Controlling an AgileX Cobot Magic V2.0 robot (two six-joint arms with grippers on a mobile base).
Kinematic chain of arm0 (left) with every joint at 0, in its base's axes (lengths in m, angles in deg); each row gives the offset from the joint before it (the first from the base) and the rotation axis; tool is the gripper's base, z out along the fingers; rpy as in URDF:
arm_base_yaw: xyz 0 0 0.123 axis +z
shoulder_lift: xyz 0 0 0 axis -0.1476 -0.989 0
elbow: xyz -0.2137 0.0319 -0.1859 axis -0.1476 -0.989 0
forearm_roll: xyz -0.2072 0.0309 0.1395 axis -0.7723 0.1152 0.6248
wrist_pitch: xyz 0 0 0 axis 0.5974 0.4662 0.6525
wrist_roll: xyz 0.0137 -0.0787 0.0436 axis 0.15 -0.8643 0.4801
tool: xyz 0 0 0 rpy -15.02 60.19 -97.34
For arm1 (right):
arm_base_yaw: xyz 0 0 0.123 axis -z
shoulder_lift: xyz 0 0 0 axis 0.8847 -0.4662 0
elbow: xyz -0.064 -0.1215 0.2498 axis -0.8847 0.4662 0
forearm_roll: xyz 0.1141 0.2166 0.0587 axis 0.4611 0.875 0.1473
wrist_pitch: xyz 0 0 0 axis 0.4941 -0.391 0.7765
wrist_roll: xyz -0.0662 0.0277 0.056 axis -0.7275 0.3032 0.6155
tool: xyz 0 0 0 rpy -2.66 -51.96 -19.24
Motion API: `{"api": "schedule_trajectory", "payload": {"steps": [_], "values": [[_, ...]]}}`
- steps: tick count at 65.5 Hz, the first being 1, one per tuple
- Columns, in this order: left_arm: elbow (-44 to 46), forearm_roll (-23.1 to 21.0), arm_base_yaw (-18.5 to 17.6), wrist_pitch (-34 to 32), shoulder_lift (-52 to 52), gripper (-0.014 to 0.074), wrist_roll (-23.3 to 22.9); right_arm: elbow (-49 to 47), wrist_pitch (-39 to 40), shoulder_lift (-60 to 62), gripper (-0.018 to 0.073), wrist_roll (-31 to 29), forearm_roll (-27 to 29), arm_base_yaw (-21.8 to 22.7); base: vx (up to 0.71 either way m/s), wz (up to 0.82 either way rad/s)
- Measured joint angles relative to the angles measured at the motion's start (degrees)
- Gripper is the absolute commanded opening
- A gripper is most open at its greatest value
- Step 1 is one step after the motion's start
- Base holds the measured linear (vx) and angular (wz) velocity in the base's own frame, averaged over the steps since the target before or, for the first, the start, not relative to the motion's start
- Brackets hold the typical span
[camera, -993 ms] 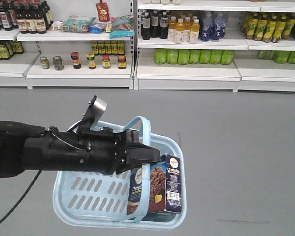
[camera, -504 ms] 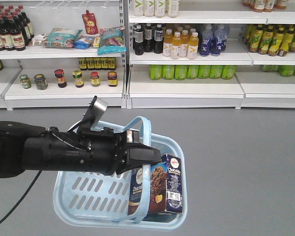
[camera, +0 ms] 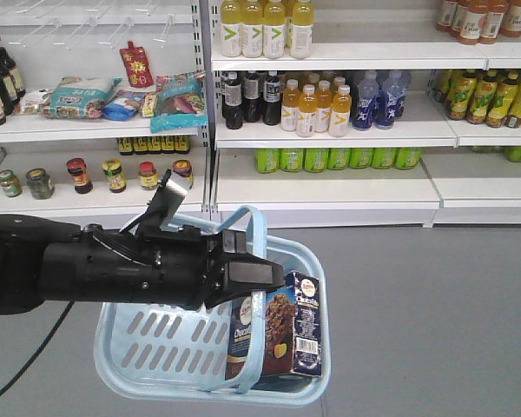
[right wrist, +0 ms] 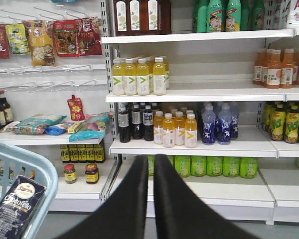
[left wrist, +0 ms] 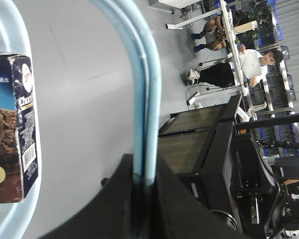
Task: Left arm holds basket, right arm returns cookies
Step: 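Hold the basket with the left gripper while driving along the drink shelves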
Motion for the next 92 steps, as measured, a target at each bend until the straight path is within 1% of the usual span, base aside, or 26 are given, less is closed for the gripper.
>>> {"api": "schedule_trajectory", "payload": {"steps": [24,38,63,92], "values": [[0.00,0.00,0.00,-0.11,0.00,-0.0003,0.00,0.00,0.00,0.00,-0.0003,0.00,0.00,0.00,0.44,-0.09],[0.00,0.00,0.00,-0.37,0.00,-0.0003,0.00,0.00,0.00,0.00,-0.0003,0.00,0.00,0.00,0.41,-0.39],[0.00,0.00,0.00,-0.49,0.00,-0.0003,0.00,0.00,0.00,0.00,-0.0003,0.00,0.00,0.00,0.35,-0.69],[0.00,-0.06,0.00,-0.95,0.00,-0.0003,0.00,0.00,0.00,0.00,-0.0003,0.00,0.00,0.00,0.24,-0.92]]}}
